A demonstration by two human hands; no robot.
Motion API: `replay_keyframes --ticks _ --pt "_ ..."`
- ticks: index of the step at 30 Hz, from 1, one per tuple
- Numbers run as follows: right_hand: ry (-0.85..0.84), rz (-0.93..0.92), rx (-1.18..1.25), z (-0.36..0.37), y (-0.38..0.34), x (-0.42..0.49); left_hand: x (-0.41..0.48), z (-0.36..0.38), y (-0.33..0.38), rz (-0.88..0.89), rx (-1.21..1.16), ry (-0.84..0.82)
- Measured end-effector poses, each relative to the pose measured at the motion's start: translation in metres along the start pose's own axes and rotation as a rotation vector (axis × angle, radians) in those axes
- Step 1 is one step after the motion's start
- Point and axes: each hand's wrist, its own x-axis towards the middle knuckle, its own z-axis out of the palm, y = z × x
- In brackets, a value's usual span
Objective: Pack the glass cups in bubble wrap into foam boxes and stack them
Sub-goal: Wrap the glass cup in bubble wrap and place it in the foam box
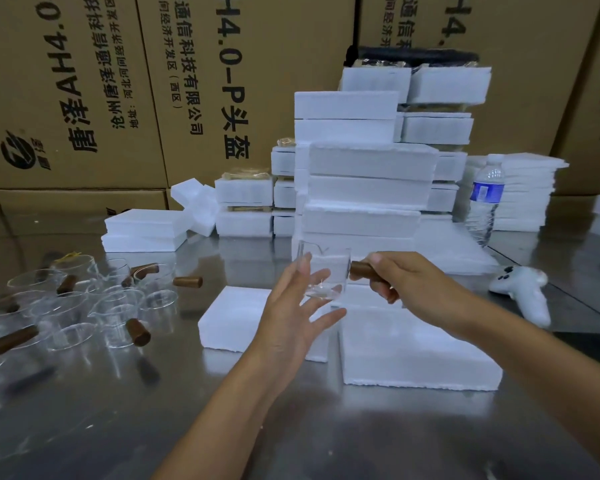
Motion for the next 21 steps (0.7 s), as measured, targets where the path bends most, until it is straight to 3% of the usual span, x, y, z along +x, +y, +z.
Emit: replay_keyframes --ticks 6,10,15,18,21 --pt "-0.053 0.002 -0.029 -0.019 0.026 -0.005 0.015 0.002 -0.017 0.01 -0.062 -0.002" --pt "0.064 0.092 -0.029 -0.038 0.05 0.006 0.021 -0.008 -0.013 0.028 -0.178 0.047" --pt "0.375 0.42 -0.384 -0.066 0.103 0.046 0.023 -0.017 -0.01 0.055 -0.254 0.034" --pt "0.4 0.503 -0.474 -0.071 0.126 0.064 0.021 -0.017 -0.013 0.061 -0.2 0.003" --pt "0.313 0.478 -0.642 -0.07 0.139 0.08 0.022 -0.016 -0.016 0.053 -0.134 -0.023"
